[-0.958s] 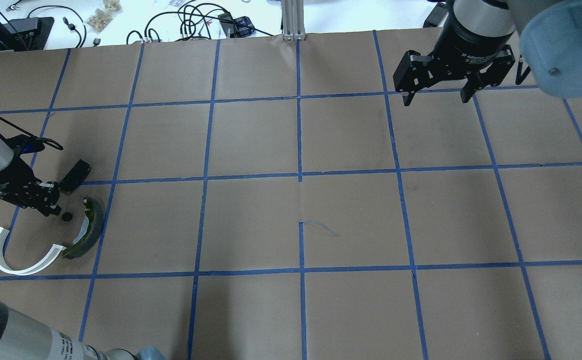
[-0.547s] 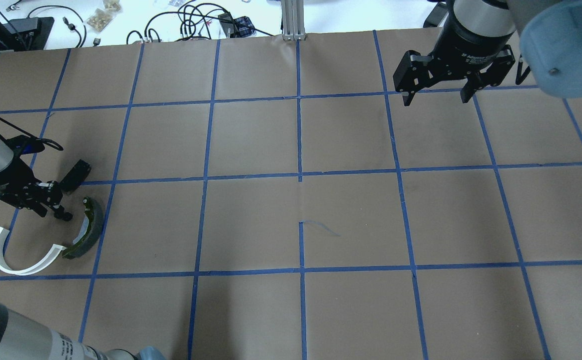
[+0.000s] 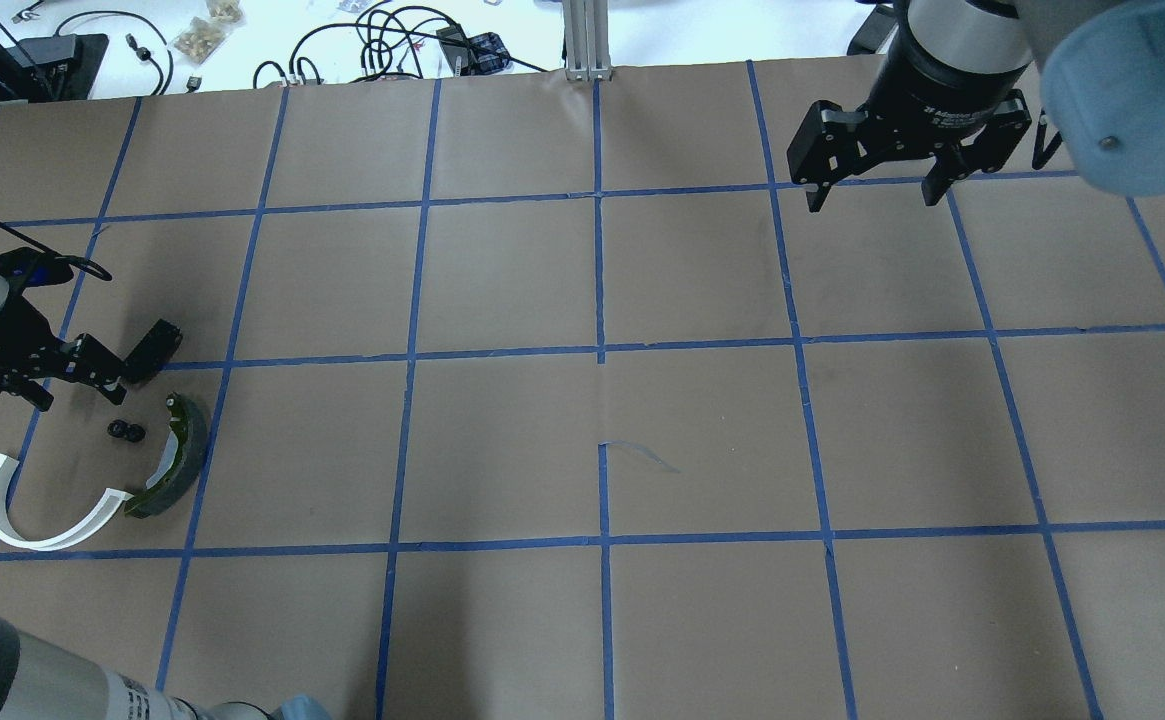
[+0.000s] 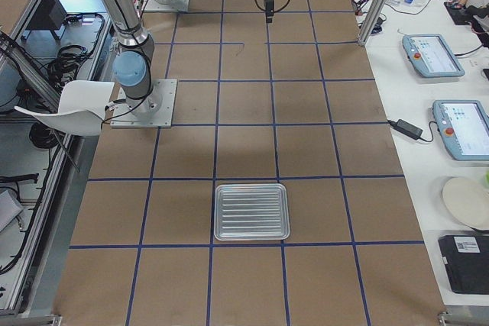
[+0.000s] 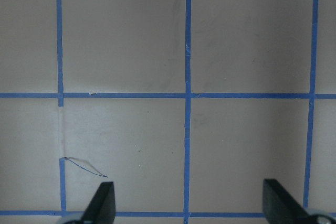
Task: Place bearing gear from tray to pile
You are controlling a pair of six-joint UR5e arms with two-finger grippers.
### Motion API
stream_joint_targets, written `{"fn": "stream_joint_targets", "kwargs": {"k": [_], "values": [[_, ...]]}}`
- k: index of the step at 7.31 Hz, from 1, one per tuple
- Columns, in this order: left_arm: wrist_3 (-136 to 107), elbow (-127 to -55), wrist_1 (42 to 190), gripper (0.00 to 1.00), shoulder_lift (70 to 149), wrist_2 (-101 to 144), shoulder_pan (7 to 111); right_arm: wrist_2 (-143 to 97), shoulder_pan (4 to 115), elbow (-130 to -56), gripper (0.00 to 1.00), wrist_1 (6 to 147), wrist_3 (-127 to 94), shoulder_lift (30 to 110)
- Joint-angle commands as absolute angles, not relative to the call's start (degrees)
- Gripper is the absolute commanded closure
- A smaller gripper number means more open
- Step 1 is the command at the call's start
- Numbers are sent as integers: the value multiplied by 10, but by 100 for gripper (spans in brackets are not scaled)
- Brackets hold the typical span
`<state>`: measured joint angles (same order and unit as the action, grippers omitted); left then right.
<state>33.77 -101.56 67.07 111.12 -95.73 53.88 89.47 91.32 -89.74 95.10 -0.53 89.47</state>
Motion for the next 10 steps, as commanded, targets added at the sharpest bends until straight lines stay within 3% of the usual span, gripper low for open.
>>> {"fn": "stream_joint_targets", "kwargs": {"k": [1, 5, 7, 10], "values": [[245, -960, 747, 0, 1078, -954, 611, 895, 913, -897, 0, 951, -5, 895], [120, -858, 867, 0, 1012, -897, 805, 895, 913, -897, 0, 951, -5, 895], [37, -854, 867, 0, 1001, -896, 894, 895, 913, -897, 0, 951, -5, 895], [25, -866, 868, 0, 968, -896, 927, 895, 913, -897, 0, 951, -5, 893]]}}
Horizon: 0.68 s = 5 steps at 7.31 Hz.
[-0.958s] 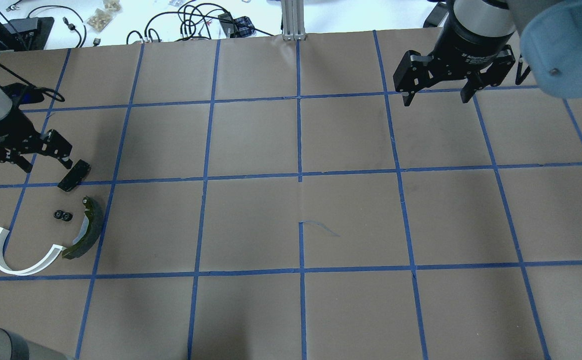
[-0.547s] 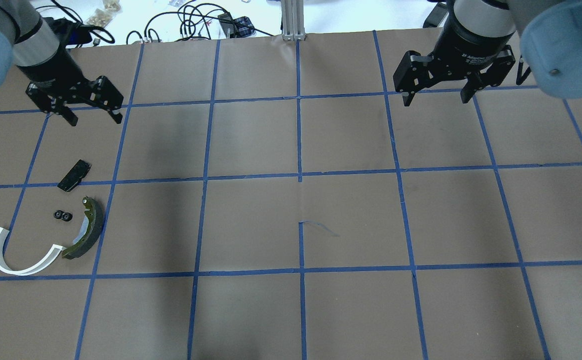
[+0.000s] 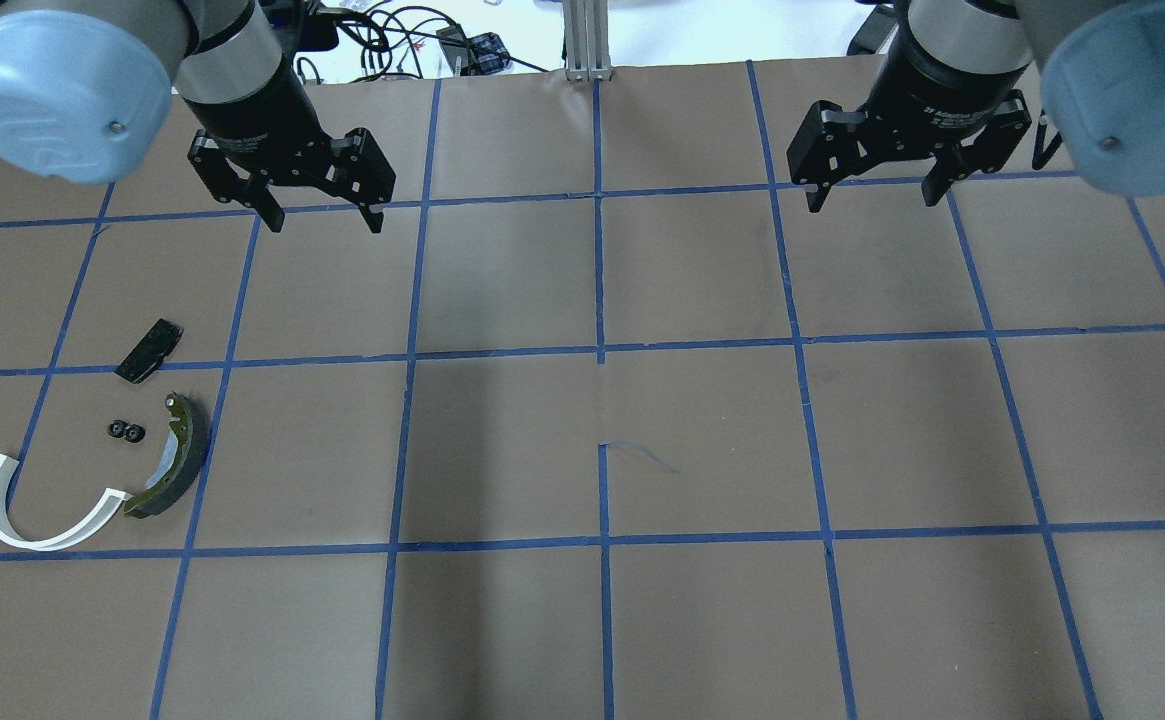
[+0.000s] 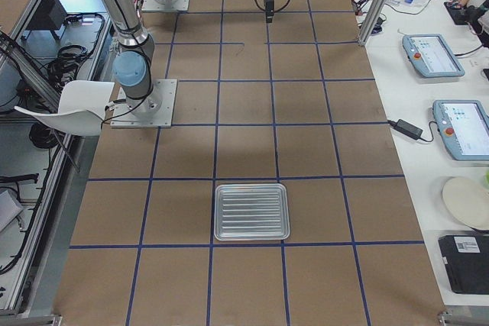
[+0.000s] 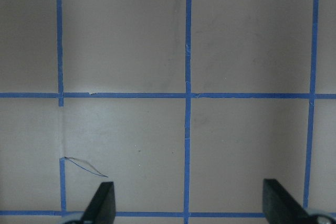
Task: Place bearing gear from tray to pile
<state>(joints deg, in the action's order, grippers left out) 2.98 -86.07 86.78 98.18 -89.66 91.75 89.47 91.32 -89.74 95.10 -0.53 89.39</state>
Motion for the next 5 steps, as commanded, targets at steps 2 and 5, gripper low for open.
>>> {"fn": "stream_joint_targets", "kwargs": {"k": [2, 5], "values": [[26, -867, 869, 0, 967, -896, 927, 895, 913, -897, 0, 951, -5, 893], [26, -871, 872, 0, 960, -896, 927, 896, 913, -897, 0, 951, -5, 893]]}}
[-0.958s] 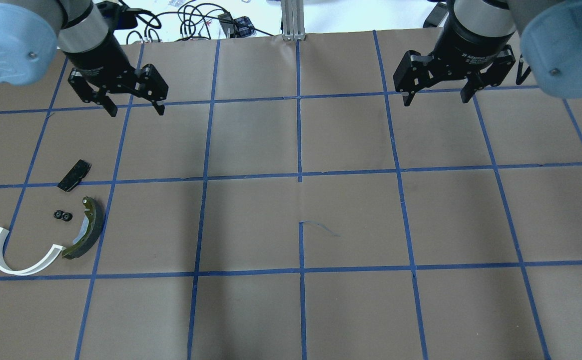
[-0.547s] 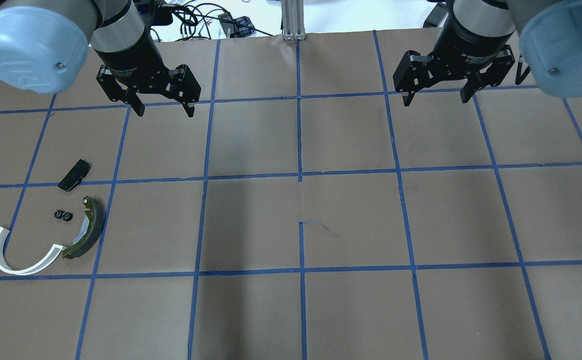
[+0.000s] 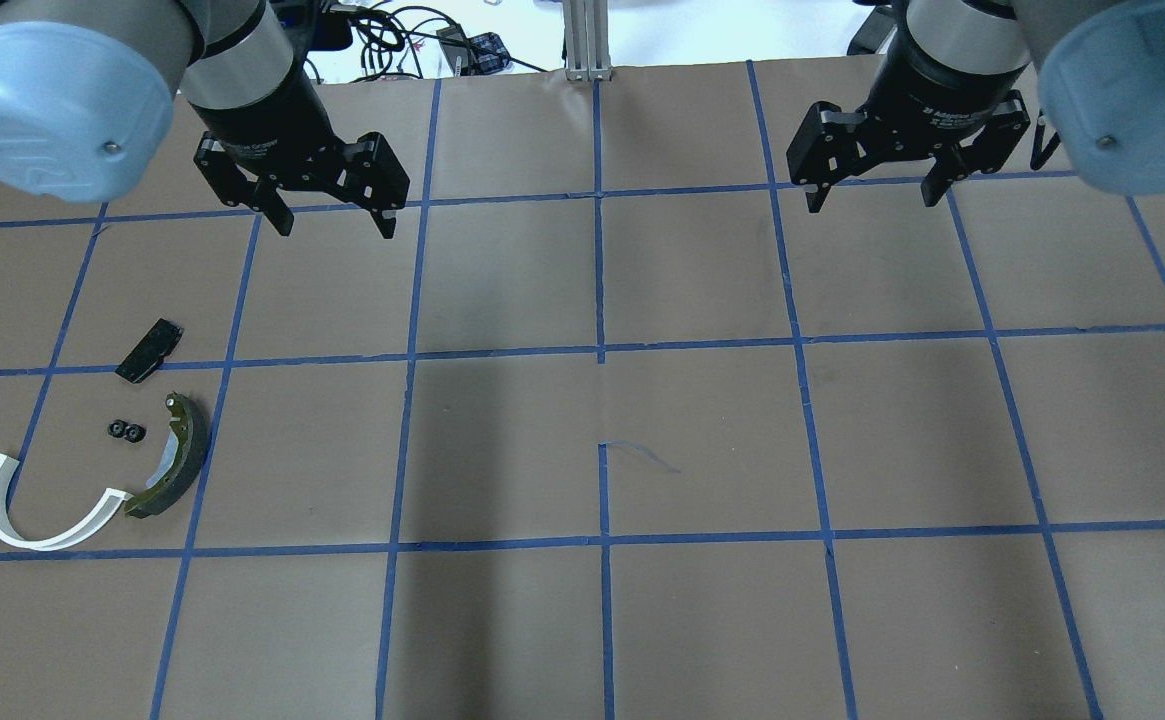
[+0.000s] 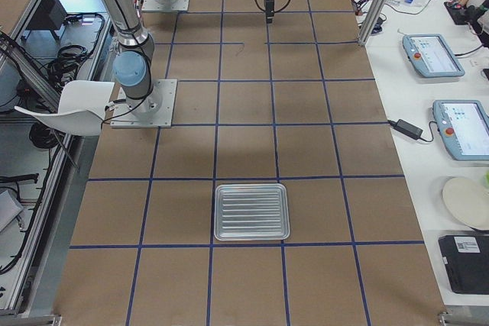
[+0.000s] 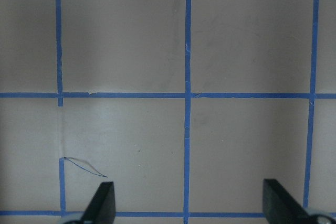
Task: Place bearing gear from tray to pile
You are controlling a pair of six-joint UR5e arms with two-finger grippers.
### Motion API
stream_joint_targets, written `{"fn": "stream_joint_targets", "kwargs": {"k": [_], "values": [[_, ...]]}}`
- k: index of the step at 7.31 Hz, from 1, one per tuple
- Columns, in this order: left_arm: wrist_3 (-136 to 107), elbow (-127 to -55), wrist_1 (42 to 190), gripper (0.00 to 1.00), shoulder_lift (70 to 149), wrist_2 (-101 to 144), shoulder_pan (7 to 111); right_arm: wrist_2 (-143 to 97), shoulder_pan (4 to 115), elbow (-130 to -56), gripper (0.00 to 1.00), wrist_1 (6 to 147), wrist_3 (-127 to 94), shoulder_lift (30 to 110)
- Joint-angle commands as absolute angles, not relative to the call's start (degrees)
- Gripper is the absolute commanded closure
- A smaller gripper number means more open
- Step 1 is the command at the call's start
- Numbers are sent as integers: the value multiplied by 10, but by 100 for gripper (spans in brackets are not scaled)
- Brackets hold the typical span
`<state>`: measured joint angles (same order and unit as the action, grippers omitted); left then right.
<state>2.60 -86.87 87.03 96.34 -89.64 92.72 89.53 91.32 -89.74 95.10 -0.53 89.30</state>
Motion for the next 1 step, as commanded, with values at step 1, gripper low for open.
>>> {"fn": "stream_joint_targets", "kwargs": {"k": [1], "values": [[26, -881, 871, 0, 955, -896, 927, 896, 913, -897, 0, 951, -5, 893]]}}
